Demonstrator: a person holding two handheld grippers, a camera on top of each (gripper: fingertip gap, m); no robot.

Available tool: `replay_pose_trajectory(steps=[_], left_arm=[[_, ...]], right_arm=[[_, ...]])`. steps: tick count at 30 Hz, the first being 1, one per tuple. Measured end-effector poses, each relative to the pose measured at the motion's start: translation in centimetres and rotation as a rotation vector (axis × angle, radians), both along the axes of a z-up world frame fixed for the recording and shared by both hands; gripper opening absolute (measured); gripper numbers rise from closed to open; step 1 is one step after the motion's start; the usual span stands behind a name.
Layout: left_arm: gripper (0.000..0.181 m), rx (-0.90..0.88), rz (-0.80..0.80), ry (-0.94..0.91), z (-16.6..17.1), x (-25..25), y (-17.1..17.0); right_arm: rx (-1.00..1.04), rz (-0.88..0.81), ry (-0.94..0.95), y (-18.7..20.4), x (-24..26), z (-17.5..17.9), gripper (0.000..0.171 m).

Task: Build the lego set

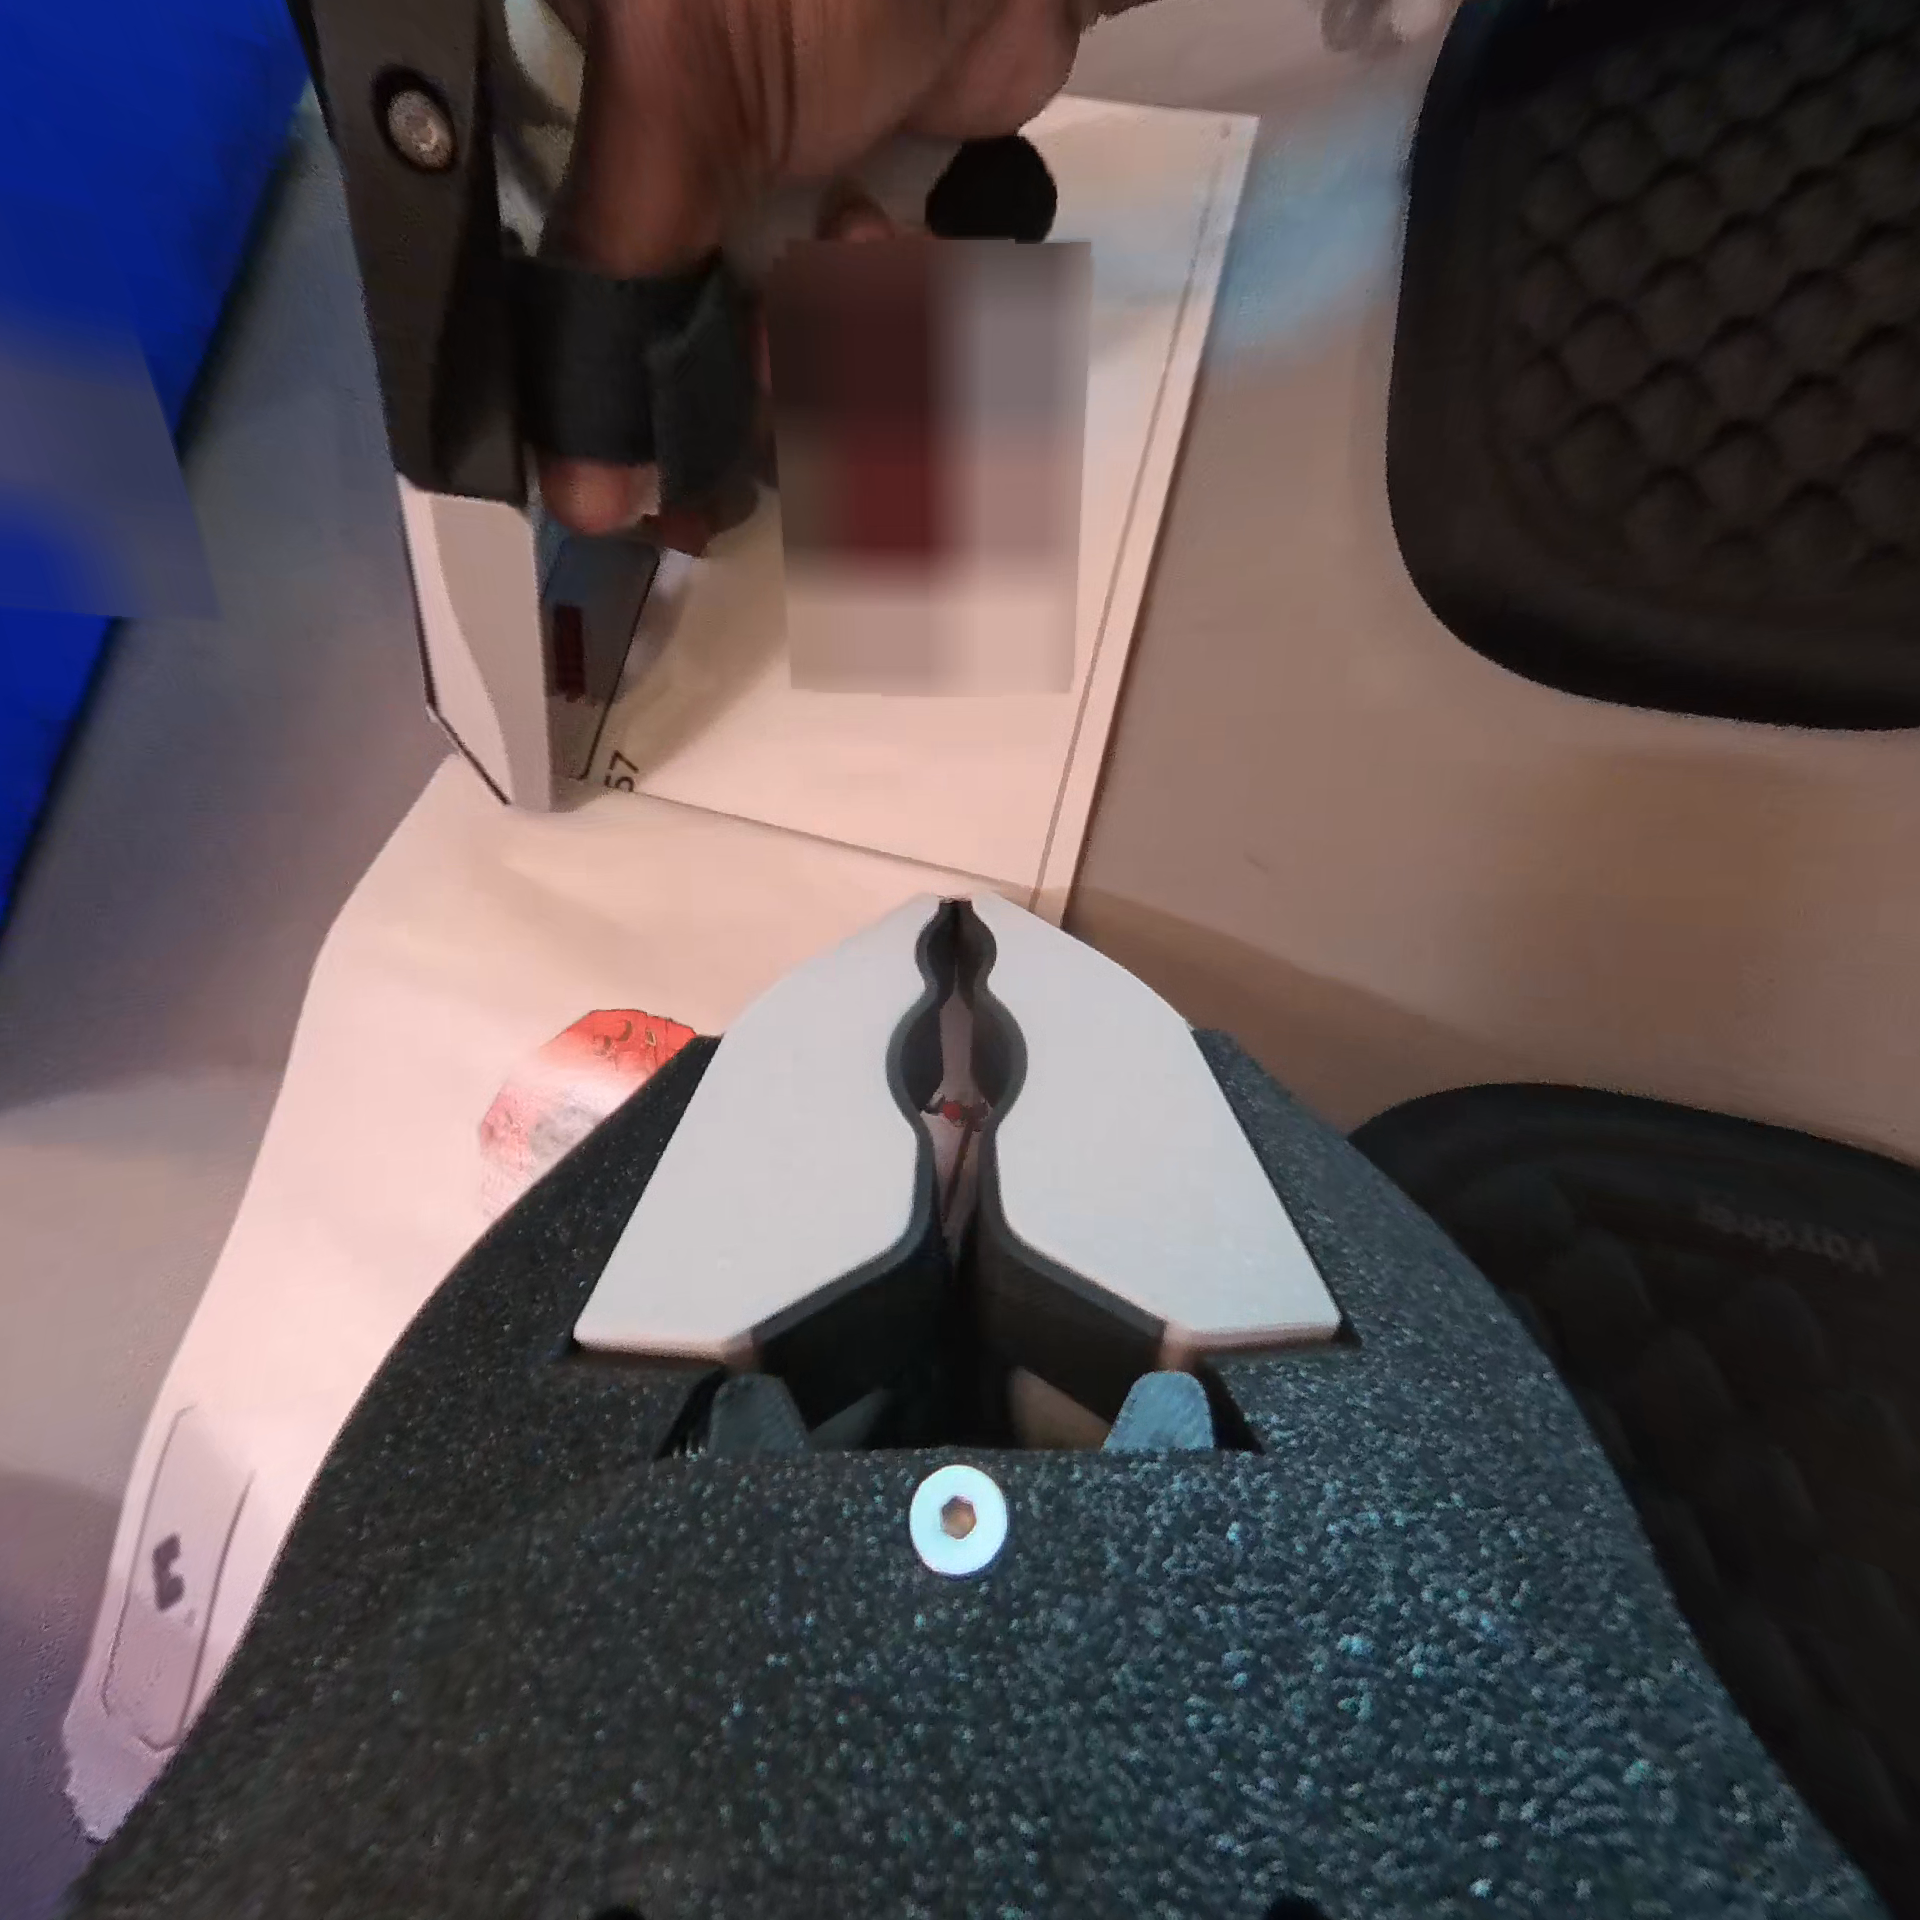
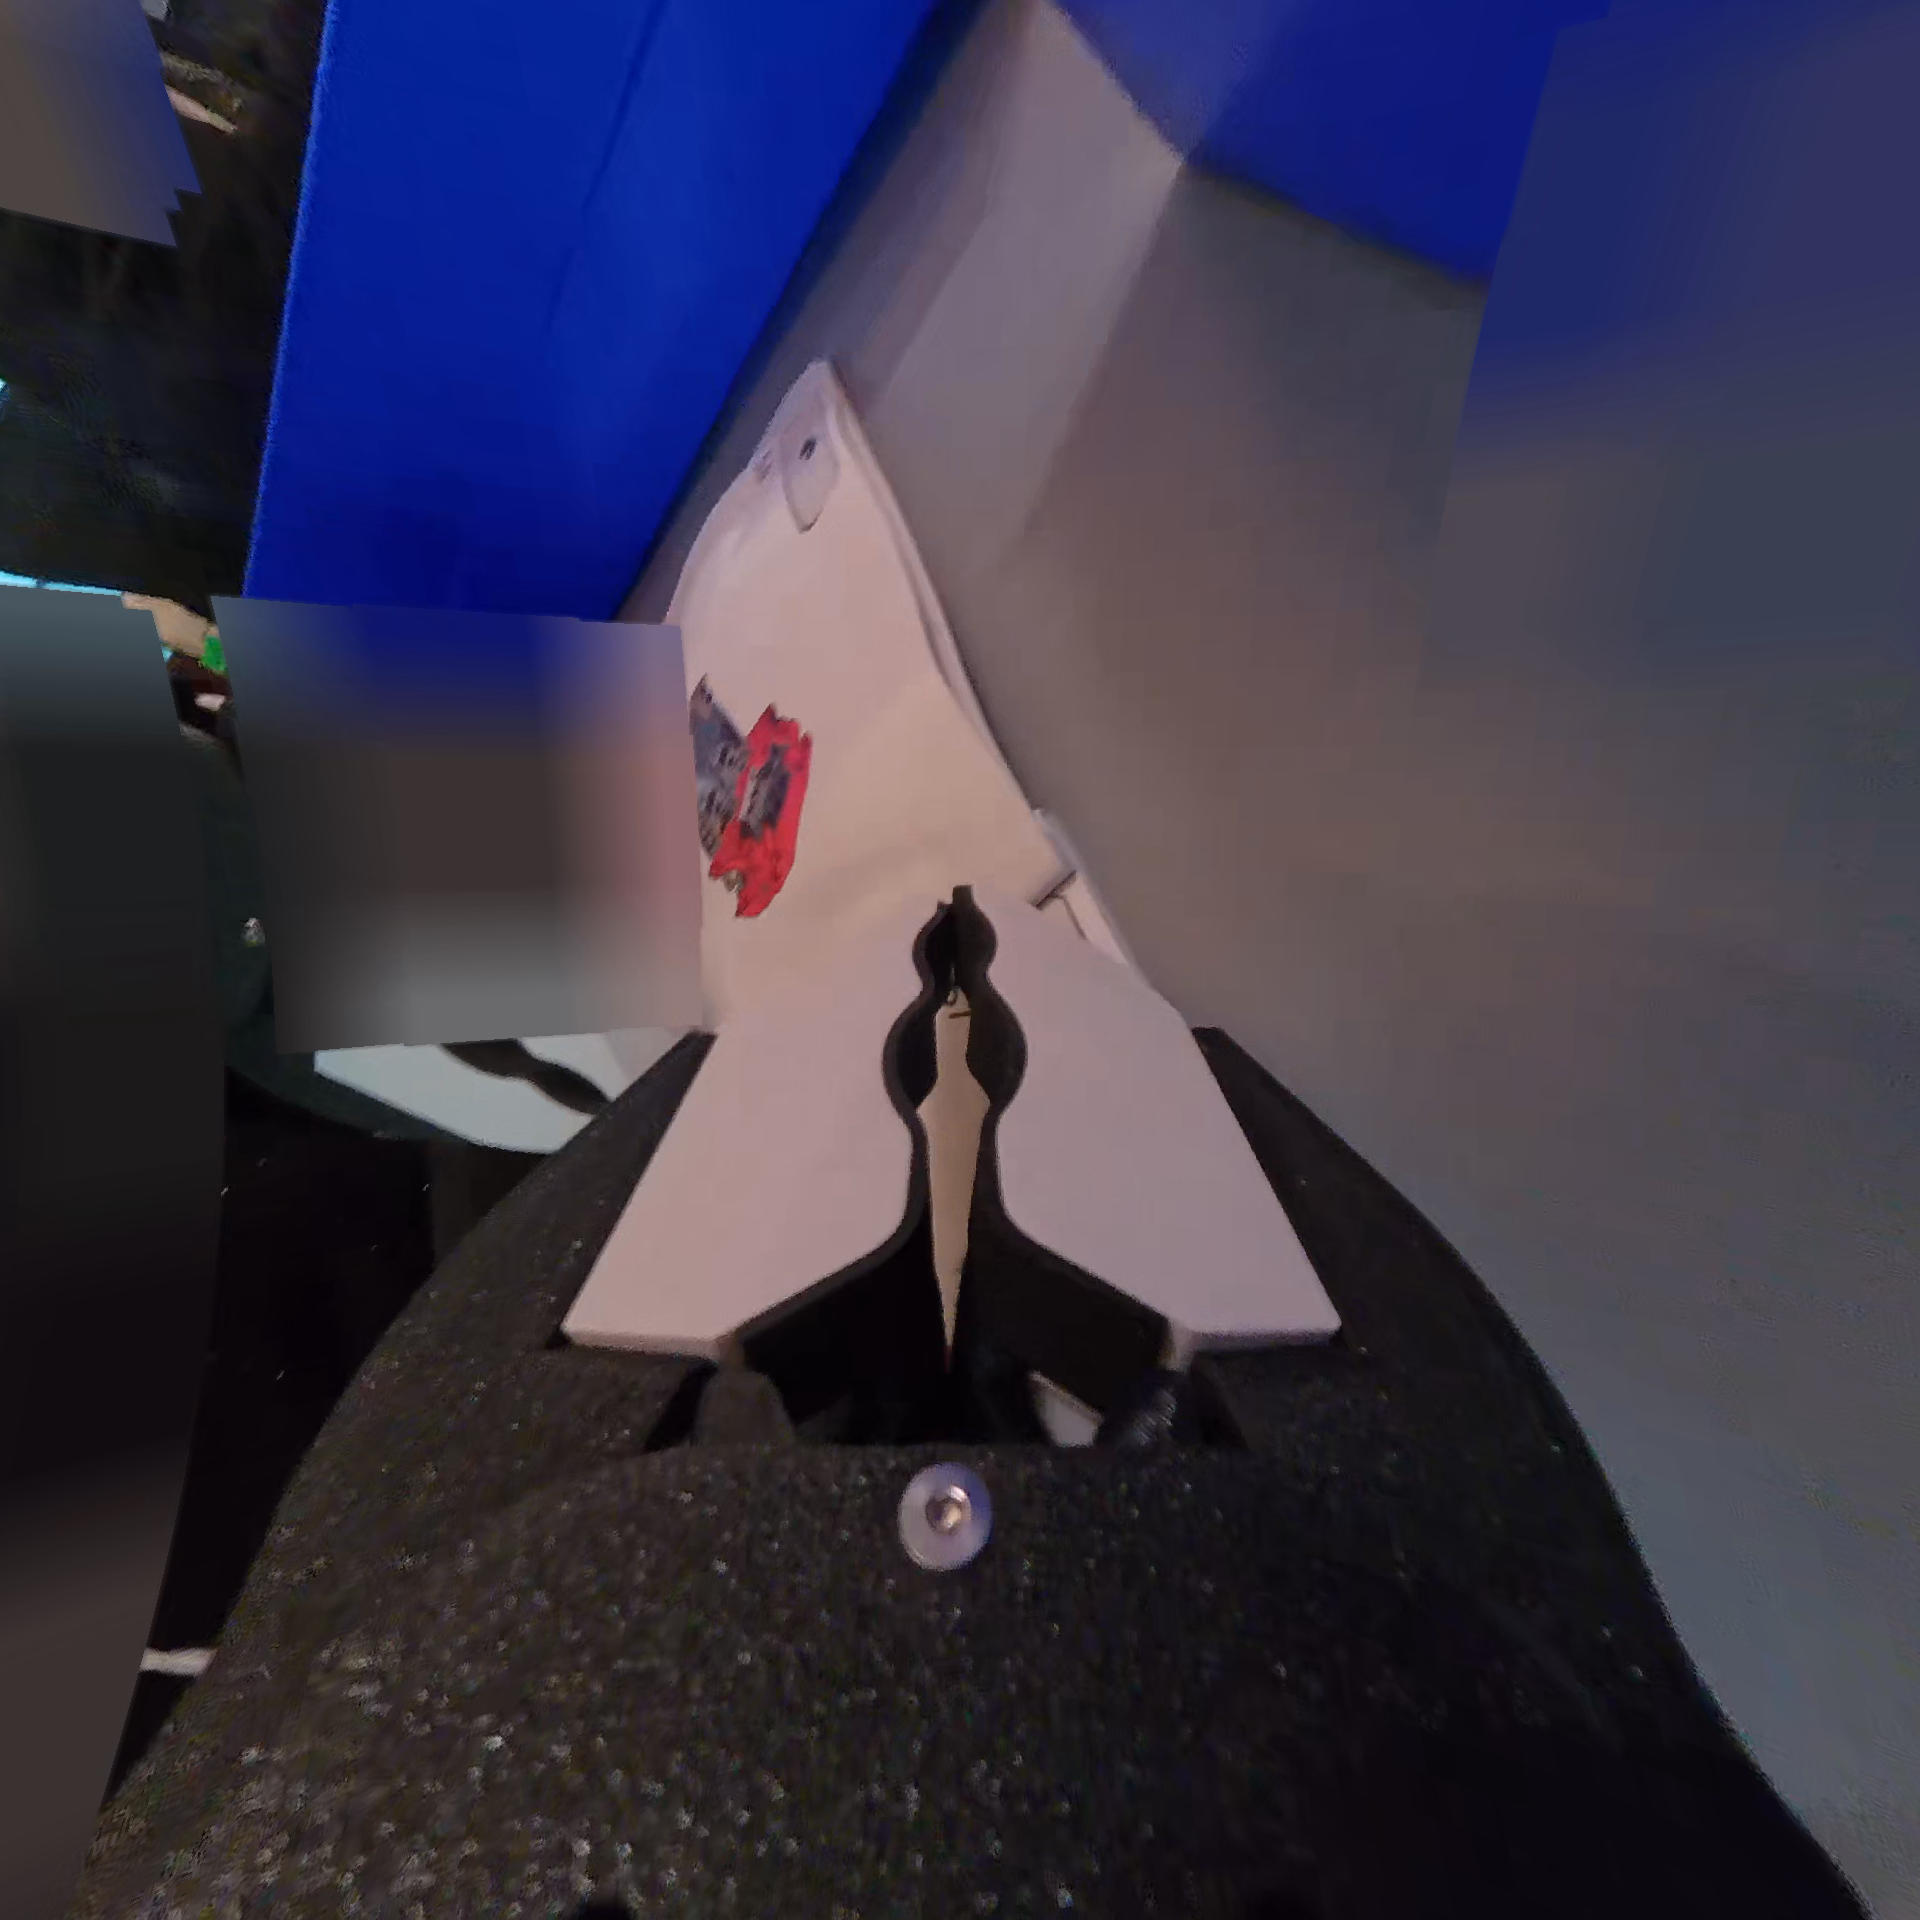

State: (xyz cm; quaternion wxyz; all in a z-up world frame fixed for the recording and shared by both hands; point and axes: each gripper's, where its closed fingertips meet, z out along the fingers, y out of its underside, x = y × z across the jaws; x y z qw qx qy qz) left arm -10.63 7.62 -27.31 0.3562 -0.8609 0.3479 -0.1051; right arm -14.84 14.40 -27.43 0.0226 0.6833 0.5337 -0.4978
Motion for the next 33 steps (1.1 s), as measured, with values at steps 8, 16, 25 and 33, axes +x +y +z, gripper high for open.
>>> replay_pose_trajectory(steps=[8,16,25,33], left_arm=[[0.000,-0.027,0.023,-0.111,0.4,0.4,-0.3],[0.000,0.088,0.166,-0.030,4.4,-5.0,5.6],[0.000,0.041,0.135,-0.026,-0.1,-4.3,6.8],[0.000,0.077,0.137,-0.015,-0.1,-4.1,6.6]], right_arm=[[0.001,-0.165,0.150,0.2,-0.2,3.6,0.000],[-0.189,-0.048,-0.072,-4.3,2.0,0.5,0.000],[-0.251,0.093,-0.130,-7.7,4.9,0.2,0.000],[-0.040,0.118,-0.082,-9.2,6.0,0.0,0.001]])
